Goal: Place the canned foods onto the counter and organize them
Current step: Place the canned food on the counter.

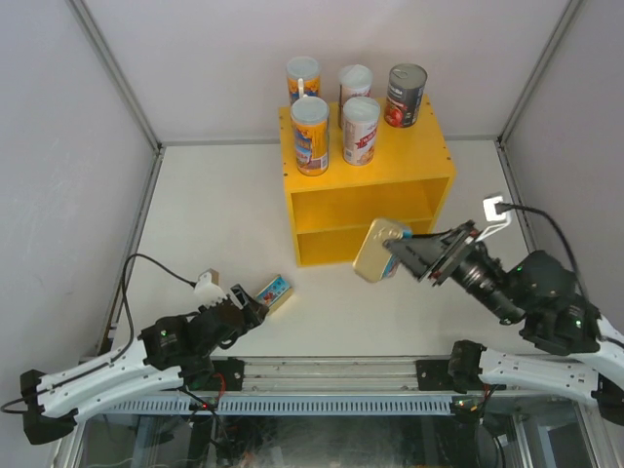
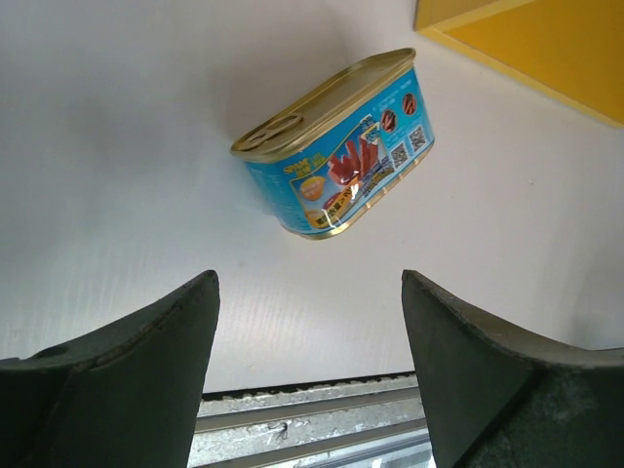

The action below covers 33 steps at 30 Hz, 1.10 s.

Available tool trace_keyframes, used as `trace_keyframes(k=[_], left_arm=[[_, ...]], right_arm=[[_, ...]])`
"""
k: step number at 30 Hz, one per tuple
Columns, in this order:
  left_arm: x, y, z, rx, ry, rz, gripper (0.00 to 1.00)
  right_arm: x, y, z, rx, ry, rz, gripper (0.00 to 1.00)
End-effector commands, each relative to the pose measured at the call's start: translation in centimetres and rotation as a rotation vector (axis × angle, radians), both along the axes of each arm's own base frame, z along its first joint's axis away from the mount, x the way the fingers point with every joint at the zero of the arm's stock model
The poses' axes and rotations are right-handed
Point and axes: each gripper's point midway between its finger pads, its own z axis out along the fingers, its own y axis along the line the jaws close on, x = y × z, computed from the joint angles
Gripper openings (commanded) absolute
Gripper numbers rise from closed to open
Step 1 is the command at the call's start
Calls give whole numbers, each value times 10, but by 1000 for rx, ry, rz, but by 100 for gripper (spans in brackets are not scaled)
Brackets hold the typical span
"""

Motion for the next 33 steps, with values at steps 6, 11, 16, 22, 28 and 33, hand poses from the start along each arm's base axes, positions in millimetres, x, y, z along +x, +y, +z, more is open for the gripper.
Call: trace_keyframes(k=[6,11,16,22,28,33], left_arm=[[7,-8,37,-73,-63,-2,79],[6,-3,41,-77,-74,-2,79],[4,7,43,-78,-85,9,79],[2,16,43,-95,-96,26,79],[1,23,43,-103,-111,39,79],[1,25,42,-106,-118,43,79]], right_arm=[[52,-64,73,132,-109,-329,0],[90,-70,72,181,-64,-383,0],[125,-74,70,243,-33,-359,0],[154,-81,67,276,-1,-368,0],[172,-85,63,276,6,-400,0],[182,-86,59,271,21,-416,0]])
